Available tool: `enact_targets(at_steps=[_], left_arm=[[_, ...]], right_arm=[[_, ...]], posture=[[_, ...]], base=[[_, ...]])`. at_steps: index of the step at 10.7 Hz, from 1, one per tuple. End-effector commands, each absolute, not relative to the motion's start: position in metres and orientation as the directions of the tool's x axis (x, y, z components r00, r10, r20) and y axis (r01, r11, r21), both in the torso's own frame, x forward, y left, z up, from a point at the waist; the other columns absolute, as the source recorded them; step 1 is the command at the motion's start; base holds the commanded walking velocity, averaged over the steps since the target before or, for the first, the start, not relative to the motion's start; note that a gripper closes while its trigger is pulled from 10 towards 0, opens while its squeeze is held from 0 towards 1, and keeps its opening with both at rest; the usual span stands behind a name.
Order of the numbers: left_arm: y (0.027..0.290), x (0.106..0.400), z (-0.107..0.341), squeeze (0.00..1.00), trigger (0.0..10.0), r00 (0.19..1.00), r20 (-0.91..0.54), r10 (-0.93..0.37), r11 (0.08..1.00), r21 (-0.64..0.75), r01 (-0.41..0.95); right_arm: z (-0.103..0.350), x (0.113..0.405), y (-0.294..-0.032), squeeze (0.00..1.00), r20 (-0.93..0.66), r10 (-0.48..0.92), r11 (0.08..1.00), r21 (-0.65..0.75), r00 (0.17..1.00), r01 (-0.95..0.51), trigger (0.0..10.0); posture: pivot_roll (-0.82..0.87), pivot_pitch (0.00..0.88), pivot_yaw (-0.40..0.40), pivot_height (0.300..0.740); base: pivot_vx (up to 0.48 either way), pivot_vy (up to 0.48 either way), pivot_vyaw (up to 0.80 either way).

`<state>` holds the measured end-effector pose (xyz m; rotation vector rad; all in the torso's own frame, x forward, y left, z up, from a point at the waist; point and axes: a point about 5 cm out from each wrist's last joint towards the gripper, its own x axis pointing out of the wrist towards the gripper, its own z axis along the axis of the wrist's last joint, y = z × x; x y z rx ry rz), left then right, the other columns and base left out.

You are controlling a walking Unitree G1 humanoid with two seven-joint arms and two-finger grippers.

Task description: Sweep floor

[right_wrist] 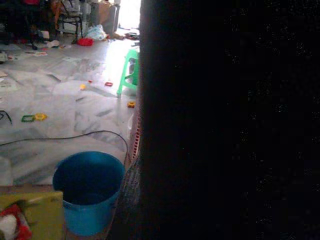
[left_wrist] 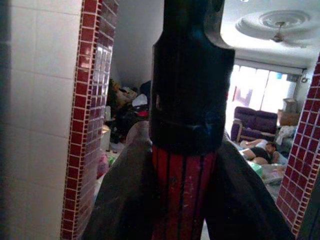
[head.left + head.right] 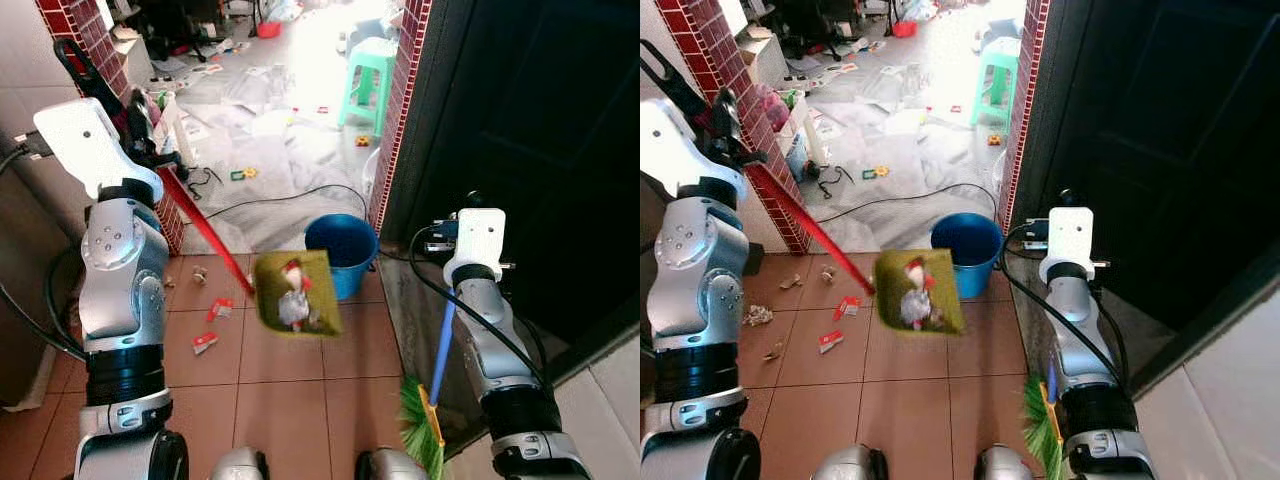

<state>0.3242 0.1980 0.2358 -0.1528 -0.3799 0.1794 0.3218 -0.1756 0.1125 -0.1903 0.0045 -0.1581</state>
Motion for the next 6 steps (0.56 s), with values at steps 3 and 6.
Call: enact_targets(at_steps=[3,6], left_arm=[[0.1993,0.3242,0.2647,0.0,10.0,0.864,0.466,0.193,0.975,-0.19,-0.115],[0.2036,0.3245,0.2665,0.0,10.0,0.856,0.476,0.202,0.974,-0.187,-0.126]], right_arm=[[0.1153,0.3228,-0.1779,0.0,0.024,-0.142,0.956,-0.256,0.99,0.144,10.0],[0.1143,0.3233,-0.1769,0.0,0.021,-0.129,0.959,-0.253,0.991,0.13,10.0]], posture=[[-0.06,0.031,0.017,0.74],[-0.06,0.027,0.012,0.74]], base=[[0.252,0.0,0.0],[0.395,0.0,0.0]])
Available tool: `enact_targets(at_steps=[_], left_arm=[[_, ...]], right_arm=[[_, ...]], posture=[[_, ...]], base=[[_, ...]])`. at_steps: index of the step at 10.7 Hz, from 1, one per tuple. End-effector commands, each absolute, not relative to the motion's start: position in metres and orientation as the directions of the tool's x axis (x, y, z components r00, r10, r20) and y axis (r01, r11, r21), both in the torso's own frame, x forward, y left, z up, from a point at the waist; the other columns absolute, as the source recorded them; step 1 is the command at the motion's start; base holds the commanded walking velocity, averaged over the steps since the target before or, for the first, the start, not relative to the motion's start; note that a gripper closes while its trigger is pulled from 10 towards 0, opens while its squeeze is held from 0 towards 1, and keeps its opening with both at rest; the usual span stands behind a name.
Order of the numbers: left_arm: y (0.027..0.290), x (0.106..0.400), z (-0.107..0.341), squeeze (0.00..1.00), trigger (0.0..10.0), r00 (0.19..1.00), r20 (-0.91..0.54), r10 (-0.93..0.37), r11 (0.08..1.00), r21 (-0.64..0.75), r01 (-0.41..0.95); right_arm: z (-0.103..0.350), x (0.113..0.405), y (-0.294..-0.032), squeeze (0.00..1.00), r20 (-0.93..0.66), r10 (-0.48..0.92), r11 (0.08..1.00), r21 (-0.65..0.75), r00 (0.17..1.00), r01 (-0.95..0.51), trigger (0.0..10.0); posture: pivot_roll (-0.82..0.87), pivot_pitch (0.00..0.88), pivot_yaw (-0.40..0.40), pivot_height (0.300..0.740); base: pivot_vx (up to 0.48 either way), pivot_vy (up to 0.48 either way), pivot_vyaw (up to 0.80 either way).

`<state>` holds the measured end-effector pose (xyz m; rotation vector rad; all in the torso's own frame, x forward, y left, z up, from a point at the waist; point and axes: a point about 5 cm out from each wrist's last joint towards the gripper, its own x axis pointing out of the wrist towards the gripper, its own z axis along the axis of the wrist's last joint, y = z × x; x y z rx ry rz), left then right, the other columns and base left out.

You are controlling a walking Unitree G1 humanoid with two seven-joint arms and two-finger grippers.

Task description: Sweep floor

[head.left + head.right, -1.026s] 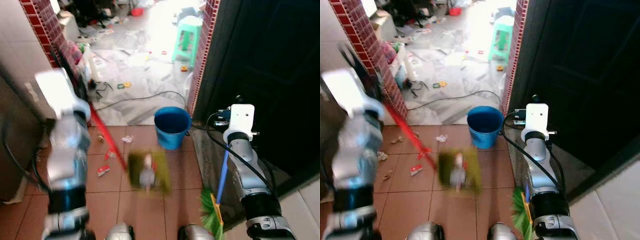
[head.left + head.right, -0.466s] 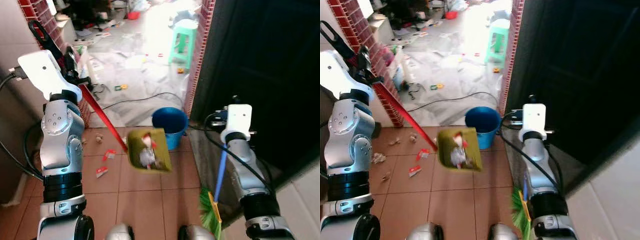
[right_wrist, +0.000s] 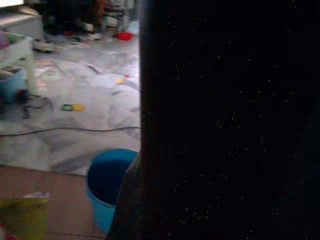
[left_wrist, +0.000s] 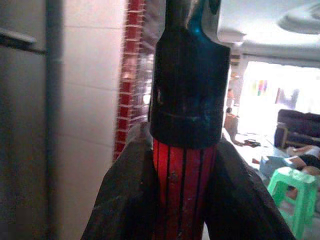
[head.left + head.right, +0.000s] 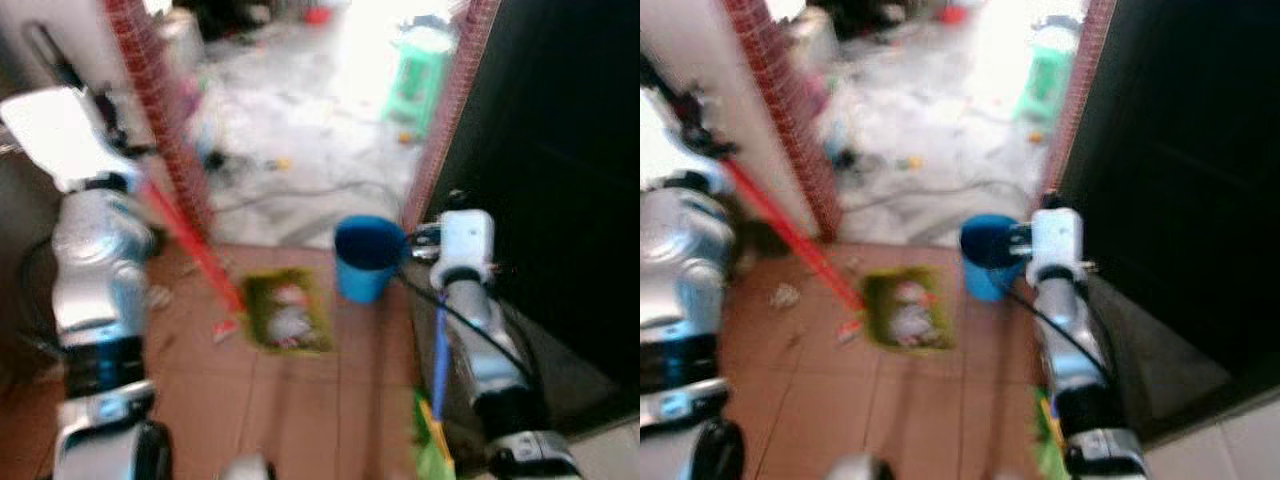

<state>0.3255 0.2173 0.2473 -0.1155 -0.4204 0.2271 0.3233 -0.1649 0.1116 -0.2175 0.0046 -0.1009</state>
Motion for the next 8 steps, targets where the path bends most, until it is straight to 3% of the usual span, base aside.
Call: enact_targets(at_steps=[1,8], left_arm=[[0.2042,0.3246,0.2663,0.0,10.0,0.855,0.477,0.203,0.974,-0.185,-0.128],[0.2096,0.3249,0.2711,0.0,10.0,0.838,0.497,0.225,0.971,-0.181,-0.154]], right_arm=[[0.1143,0.3234,-0.1768,0.0,0.021,-0.126,0.959,-0.254,0.992,0.128,10.0],[0.1125,0.3223,-0.1771,0.0,0.014,-0.127,0.96,-0.25,0.992,0.126,10.0]], posture=[[-0.06,0.025,0.012,0.74],[-0.06,0.031,0.012,0.74]], base=[[0.442,0.0,0.0],[0.442,0.0,0.0]])
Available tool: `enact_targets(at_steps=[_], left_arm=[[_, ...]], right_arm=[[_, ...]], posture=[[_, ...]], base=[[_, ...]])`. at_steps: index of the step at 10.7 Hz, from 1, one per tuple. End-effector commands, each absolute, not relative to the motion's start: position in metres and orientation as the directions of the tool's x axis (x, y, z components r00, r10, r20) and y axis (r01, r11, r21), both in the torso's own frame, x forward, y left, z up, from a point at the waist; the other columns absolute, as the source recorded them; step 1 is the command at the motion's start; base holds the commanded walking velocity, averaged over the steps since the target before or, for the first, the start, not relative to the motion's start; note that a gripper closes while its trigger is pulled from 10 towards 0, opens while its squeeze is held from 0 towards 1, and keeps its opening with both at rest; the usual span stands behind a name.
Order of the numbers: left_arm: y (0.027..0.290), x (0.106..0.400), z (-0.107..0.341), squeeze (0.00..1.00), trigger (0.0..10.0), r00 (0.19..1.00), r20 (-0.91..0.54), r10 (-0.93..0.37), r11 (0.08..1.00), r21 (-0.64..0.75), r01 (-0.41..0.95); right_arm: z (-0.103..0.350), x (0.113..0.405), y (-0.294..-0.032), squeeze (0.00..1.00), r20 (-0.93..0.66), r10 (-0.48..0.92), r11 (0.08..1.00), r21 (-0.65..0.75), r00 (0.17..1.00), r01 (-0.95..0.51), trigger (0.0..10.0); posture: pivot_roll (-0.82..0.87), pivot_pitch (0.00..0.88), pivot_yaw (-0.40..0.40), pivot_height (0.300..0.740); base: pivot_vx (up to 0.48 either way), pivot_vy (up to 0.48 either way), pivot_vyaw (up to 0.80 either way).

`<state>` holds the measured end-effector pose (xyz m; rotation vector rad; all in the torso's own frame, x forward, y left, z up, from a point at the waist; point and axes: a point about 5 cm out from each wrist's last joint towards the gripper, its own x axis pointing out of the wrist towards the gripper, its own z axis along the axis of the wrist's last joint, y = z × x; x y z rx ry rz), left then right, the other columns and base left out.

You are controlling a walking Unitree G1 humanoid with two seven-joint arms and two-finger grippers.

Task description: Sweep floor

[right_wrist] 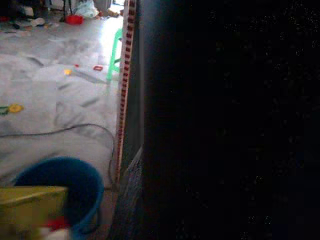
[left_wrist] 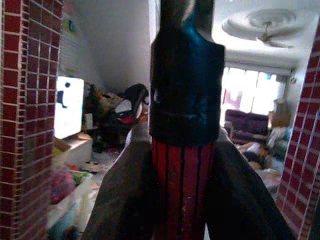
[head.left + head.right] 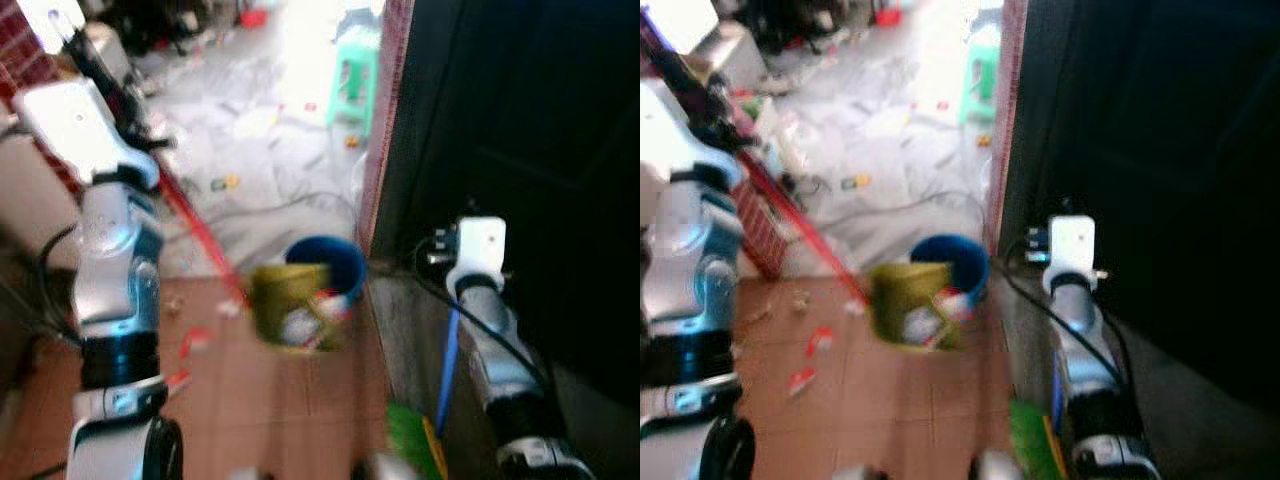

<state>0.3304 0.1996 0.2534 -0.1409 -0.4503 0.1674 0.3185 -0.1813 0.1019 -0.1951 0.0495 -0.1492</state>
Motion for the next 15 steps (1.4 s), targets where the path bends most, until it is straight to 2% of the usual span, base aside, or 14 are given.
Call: enact_targets(at_steps=[1,5,9,12,15], left_arm=[[0.212,0.325,0.272,0.0,10.0,0.832,0.5,0.239,0.969,-0.179,-0.17],[0.23,0.325,0.279,0.0,10.0,0.8,0.519,0.302,0.953,-0.169,-0.251],[0.233,0.327,0.283,0.0,10.0,0.783,0.537,0.315,0.949,-0.153,-0.277],[0.223,0.33,0.286,0.0,10.0,0.775,0.564,0.285,0.957,-0.121,-0.264],[0.191,0.335,0.286,0.0,10.0,0.767,0.616,0.178,0.979,-0.032,-0.202]], right_arm=[[0.112,0.322,-0.177,0.0,0.012,-0.127,0.96,-0.249,0.992,0.126,10.0],[0.112,0.322,-0.178,0.0,0.007,-0.124,0.961,-0.25,0.992,0.121,10.0],[0.111,0.322,-0.178,0.0,0.005,-0.121,0.961,-0.248,0.993,0.119,10.0],[0.111,0.323,-0.177,0.0,0.005,-0.119,0.963,-0.245,0.993,0.116,10.0],[0.112,0.324,-0.176,0.0,0.007,-0.117,0.962,-0.246,0.993,0.115,10.0]], posture=[[-0.06,0.033,0.01,0.74],[-0.06,0.034,0.007,0.74],[-0.06,0.035,0.009,0.74],[-0.06,0.035,0.009,0.74],[-0.07,0.033,0.007,0.74]], base=[[0.431,0.0,0.0],[0.43,0.0,0.0],[0.425,0.0,0.0],[0.413,0.0,0.0],[0.0,0.0,0.0]])
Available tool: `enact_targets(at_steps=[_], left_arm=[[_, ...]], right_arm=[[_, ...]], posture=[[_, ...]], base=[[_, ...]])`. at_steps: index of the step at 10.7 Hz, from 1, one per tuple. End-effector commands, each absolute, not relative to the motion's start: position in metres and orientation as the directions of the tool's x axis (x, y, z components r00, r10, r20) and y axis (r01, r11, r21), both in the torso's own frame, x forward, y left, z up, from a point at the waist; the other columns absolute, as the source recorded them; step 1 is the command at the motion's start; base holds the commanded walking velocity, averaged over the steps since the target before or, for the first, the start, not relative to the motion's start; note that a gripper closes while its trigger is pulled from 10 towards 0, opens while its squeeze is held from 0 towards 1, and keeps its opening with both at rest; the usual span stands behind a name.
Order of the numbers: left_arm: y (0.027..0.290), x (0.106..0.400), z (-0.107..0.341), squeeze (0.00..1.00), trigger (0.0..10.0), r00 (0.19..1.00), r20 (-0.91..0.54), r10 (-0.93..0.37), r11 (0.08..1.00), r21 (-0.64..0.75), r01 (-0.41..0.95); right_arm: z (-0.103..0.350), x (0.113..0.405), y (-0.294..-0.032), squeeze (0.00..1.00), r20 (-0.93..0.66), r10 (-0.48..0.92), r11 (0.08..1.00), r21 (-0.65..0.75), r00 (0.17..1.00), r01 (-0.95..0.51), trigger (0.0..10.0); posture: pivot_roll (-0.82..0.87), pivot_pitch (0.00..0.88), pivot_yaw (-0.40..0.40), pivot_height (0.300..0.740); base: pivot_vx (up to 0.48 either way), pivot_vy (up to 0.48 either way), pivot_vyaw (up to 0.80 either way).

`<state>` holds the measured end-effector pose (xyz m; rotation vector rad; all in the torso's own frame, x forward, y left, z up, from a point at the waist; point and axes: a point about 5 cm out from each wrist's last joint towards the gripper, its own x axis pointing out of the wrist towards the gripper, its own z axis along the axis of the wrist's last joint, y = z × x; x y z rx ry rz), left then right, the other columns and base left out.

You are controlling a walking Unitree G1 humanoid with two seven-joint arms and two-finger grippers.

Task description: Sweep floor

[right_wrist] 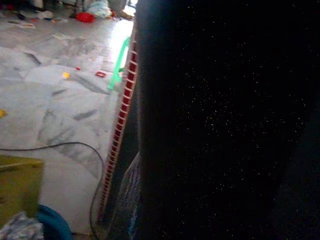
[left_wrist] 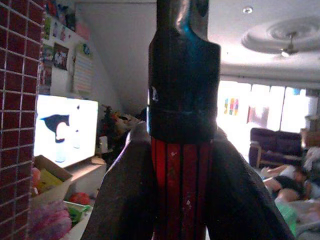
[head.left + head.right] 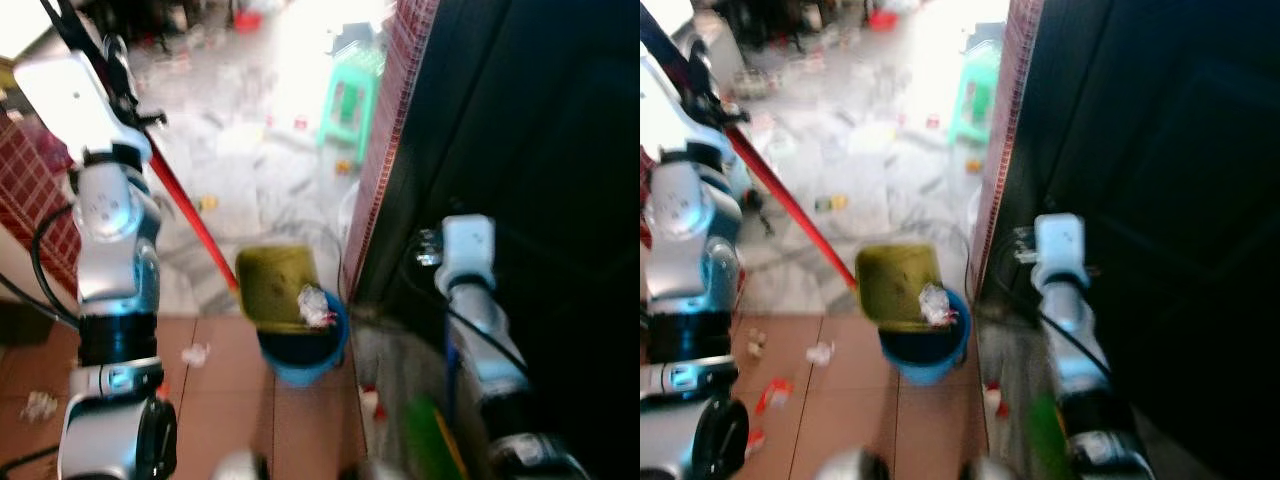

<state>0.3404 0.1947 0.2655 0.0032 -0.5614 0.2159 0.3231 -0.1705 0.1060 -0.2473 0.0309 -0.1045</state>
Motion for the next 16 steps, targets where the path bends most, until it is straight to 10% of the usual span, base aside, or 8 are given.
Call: enact_targets(at_steps=[1,6,11,16], left_arm=[[0.172,0.336,0.285,0.0,10.0,0.764,0.637,0.102,0.988,0.024,-0.152],[0.082,0.319,0.273,0.0,10.0,0.692,0.657,-0.297,0.954,0.233,0.189],[0.026,0.281,0.279,0.0,10.0,0.38,0.614,-0.692,0.722,0.611,0.325],[0.086,0.311,0.321,0.0,10.0,0.537,0.772,-0.34,0.928,0.369,0.056]], right_arm=[[0.112,0.324,-0.176,0.0,0.007,-0.117,0.962,-0.246,0.993,0.115,10.0],[0.112,0.324,-0.176,0.0,0.009,-0.117,0.962,-0.246,0.993,0.115,10.0],[0.111,0.328,-0.173,0.0,0.007,-0.109,0.964,-0.244,0.994,0.107,10.0],[0.11,0.329,-0.173,0.0,0.003,-0.107,0.966,-0.237,0.994,0.104,10.0]], posture=[[-0.07,0.033,0.006,0.74],[-0.07,0.029,0.009,0.74],[-0.06,0.014,0.009,0.74],[-0.06,0.017,0.009,0.74]], base=[[0.0,0.0,0.0],[0.0,0.0,0.0],[0.0,0.0,0.0],[0.0,0.0,0.0]])
